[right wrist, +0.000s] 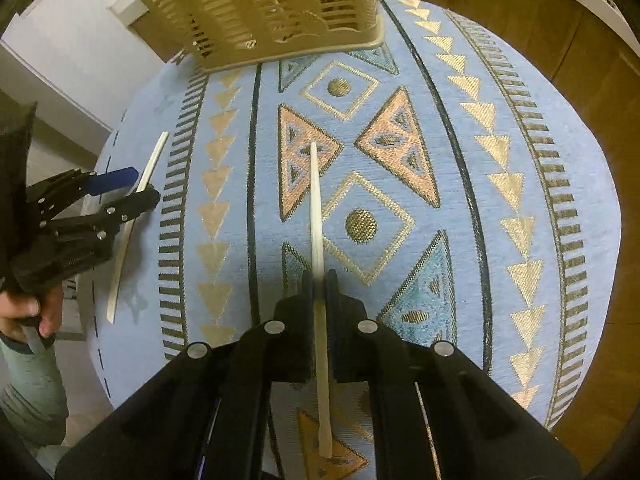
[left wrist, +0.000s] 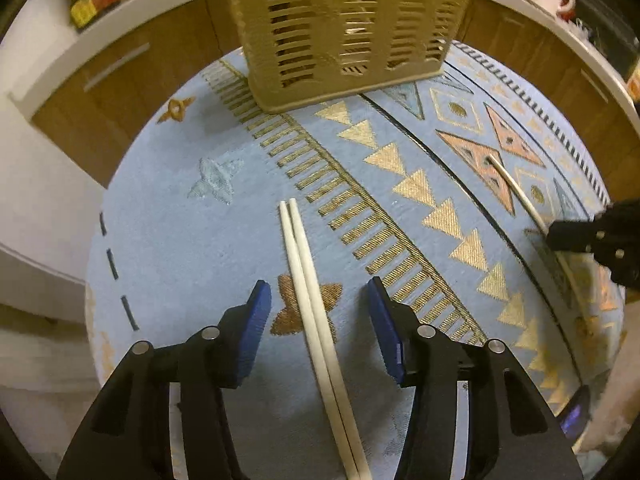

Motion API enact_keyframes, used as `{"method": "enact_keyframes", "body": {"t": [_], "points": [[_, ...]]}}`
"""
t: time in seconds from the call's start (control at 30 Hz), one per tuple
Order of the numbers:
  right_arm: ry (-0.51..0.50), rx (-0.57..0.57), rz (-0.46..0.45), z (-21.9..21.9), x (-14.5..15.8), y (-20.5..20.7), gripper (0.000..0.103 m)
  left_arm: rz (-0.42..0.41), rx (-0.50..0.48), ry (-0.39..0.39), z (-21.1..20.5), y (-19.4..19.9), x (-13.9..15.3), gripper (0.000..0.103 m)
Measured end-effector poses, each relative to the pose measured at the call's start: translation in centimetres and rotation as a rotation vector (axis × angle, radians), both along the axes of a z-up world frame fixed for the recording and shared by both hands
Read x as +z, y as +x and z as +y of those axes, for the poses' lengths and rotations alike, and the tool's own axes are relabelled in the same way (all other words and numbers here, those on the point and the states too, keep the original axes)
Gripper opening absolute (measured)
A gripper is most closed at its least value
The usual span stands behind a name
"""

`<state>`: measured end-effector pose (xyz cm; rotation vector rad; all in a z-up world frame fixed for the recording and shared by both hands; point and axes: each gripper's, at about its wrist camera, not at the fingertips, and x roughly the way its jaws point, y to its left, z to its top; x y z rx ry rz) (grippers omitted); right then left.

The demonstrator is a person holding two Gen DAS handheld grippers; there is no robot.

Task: Organize utensils
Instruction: 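Close the left tool on the chopstick pair while the right tool lifts its chopstick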

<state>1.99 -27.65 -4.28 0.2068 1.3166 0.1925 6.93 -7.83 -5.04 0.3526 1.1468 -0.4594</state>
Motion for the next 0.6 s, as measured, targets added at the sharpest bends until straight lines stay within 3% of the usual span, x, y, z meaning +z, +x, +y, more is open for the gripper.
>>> {"method": "enact_keyframes", "body": {"t": [0.13,0.43,0.53,0.6], "points": [[-0.007,0.032,0.075,1.0,-0.4,1.3,0.015,0.035,-0.021,0.009,-0.3,0.5,0.2,0.046],[-0.08,0.09,0.169,3.0,-0.8,2.9,0.016,0.109,-0.104,0.059,-1.2,1.9,0.0,0.045],[-0.119,0.104,0.168,3.7,-0.9,3.2,0.008,0.115,-0.133,0.077,-1.9,1.8,0.1,0.035],[-0.131,0.11,0.163,3.9,-0.8,3.1,0.005,0.114,-0.155,0.091,-2.6,1.4,0.3,0.019]]}}
